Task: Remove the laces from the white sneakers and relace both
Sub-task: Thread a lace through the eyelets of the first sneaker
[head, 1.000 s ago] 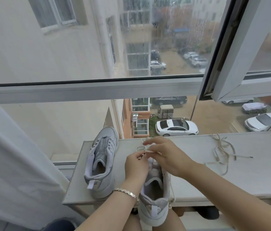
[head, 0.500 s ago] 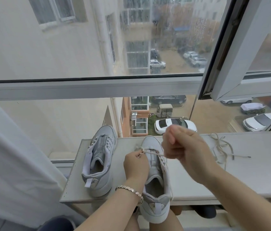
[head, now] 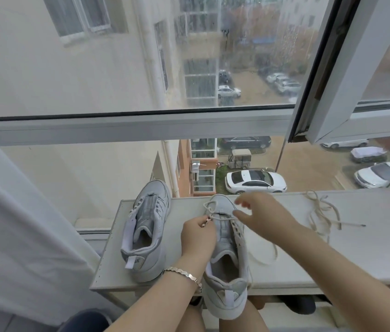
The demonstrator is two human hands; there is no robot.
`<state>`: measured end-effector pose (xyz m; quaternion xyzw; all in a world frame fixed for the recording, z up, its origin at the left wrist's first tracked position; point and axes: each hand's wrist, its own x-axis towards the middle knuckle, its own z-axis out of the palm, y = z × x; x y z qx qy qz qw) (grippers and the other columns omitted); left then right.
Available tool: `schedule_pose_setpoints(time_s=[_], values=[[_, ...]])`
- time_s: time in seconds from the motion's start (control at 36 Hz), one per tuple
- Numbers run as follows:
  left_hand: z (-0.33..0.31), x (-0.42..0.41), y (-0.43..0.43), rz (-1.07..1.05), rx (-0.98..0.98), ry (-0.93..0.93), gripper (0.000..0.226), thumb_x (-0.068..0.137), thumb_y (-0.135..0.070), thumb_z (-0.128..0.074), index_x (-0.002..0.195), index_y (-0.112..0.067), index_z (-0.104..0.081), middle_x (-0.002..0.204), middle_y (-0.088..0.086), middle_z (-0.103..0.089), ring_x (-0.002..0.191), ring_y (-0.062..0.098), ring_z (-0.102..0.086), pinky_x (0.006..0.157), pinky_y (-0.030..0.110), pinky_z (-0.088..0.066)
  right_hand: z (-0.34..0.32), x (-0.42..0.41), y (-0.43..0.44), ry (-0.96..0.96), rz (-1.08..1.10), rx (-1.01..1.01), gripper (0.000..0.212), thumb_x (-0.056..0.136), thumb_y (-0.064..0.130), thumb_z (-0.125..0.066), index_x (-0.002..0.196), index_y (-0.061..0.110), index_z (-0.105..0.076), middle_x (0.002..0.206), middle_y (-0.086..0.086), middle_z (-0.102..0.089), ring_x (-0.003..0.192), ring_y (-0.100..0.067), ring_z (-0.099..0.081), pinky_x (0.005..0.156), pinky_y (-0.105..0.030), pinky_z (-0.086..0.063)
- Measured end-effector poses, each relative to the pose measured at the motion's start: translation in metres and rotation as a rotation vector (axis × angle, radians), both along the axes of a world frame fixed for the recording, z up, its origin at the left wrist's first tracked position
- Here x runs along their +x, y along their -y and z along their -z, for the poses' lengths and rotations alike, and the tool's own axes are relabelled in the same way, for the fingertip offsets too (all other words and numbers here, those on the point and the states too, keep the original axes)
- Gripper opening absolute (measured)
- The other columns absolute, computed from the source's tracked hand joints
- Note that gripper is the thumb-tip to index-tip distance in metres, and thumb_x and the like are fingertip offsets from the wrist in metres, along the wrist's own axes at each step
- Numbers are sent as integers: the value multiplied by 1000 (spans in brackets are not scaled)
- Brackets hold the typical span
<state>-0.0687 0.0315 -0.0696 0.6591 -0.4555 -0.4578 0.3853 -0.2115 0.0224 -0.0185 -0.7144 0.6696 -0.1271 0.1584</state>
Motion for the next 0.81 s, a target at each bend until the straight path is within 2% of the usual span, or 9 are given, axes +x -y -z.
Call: schedule_pose_setpoints(time_s=[0.14,0.25,0.33,0.42,0.5,0.61,0.69,0.75,0.81], values=[[-1,0,0,-14,-13,-40,39,90,-6,-49,63,-30,-64,71,-1,-64,69,13,-54,57,19,-40,20,31,11,-98,-171,111,33,93,39,-50,110,14,-62,111,-9,-51,107,-24,-44,86,-32,-38],[0,-2,0,-34,-23,-30,31,90,-5,-47,73,-19,-69,73,6,-64,69,16,-51,59,22,-39,20,33,7,-167,-301,-71,28,97,29,-42,105,18,-66,106,-1,-56,105,-21,-42,82,-29,-28],[2,-2,1,-51,-10,-35,28,89,-3,-47,74,-7,-70,69,9,-57,65,18,-44,59,24,-35,14,26,-10,9,-411,-189,22,93,21,-50,91,14,-71,92,0,-59,96,-20,-44,84,-28,-31],[5,-1,3,-65,7,-45,26,87,2,-45,73,-14,-60,72,6,-48,71,17,-38,65,25,-33,2,18,-33,225,-526,-187,18,87,11,-58,74,7,-70,76,-3,-59,81,-20,-46,77,-31,-38],[3,-2,4,-58,19,-41,25,88,1,-43,75,-16,-55,69,4,-45,67,17,-36,60,22,-32,-4,8,-46,187,-600,-136,25,85,15,-57,63,6,-66,66,-4,-56,73,-17,-45,70,-23,-36],[-2,-2,8,-40,50,-69,24,88,-2,-44,90,-11,-66,80,4,-59,77,19,-53,65,24,-44,-2,2,-39,269,-368,46,48,97,27,-44,49,22,-52,60,5,-50,65,-6,-46,67,-23,-36],[-6,2,17,7,51,31,25,87,-11,-46,62,-14,-48,62,3,-43,57,15,-38,53,25,-29,4,8,-19,193,-75,-14,34,95,37,-45,71,20,-63,76,4,-59,73,-12,-54,69,-30,-42],[-10,5,24,51,66,71,28,84,-21,-58,59,-18,-47,61,-2,-46,56,12,-40,51,25,-30,10,12,-6,131,65,82,25,91,36,-52,103,15,-61,99,-2,-63,93,-19,-58,72,-27,-40],[-14,7,31,110,99,105,25,79,-24,-69,60,-18,-53,61,-3,-50,57,13,-44,53,25,-33,19,17,2,110,109,220,34,87,33,-56,114,12,-53,108,-6,-60,100,-22,-56,69,-26,-38]])
